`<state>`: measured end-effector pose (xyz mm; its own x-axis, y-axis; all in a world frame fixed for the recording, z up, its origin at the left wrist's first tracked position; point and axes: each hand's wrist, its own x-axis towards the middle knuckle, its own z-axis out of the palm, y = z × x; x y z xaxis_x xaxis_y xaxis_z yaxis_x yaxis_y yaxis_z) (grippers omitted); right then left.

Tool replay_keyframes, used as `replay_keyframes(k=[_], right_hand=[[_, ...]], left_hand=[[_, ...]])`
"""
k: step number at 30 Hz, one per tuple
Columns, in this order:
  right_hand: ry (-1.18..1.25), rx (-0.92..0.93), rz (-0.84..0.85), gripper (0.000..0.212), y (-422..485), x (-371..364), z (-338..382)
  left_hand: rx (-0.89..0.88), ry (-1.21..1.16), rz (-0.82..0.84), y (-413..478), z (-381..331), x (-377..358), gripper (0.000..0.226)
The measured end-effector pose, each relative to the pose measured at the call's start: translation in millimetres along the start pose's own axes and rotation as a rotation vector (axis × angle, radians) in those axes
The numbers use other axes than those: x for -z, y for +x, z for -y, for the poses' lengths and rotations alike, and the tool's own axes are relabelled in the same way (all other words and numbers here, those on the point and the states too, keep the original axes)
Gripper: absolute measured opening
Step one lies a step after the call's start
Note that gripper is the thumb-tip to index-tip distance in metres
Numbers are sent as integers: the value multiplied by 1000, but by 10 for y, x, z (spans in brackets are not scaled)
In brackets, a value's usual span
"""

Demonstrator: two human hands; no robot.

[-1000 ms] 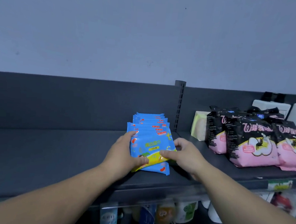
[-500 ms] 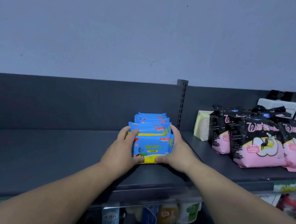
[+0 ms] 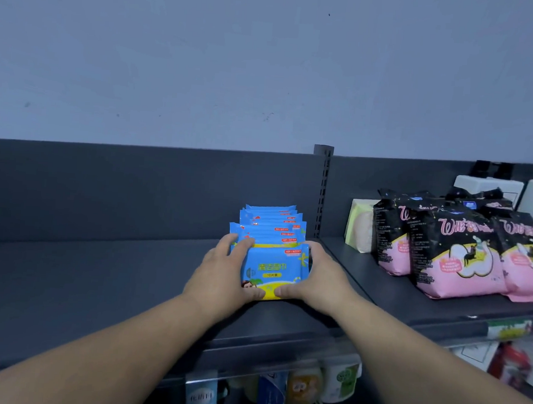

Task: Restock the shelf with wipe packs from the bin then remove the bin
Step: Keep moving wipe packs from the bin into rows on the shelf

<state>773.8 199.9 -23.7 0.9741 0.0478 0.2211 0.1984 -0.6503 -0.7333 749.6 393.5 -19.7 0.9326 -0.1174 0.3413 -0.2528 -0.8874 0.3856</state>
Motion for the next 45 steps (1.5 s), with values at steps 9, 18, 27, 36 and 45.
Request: replay_keyframes(k=[9, 18, 27, 36, 45], right_hand=[[-112, -38, -37, 99, -240, 120, 98], [-244, -130, -180, 101, -805, 376, 60], [-518, -272, -264, 75, -1609, 836, -290], [-804, -485, -255, 68, -2729, 1341, -1017], [-833, -602, -197, 67, -4083, 2134, -2059]], left_hand=[[-47, 60, 30, -59, -10, 21, 93], [-26, 223, 58, -41, -222, 10, 90], [-423, 216, -48, -553, -1167, -297, 75], [-568, 164, 129, -1331, -2184, -1034, 72], [-593, 96, 248, -2256, -3480, -1980, 69]])
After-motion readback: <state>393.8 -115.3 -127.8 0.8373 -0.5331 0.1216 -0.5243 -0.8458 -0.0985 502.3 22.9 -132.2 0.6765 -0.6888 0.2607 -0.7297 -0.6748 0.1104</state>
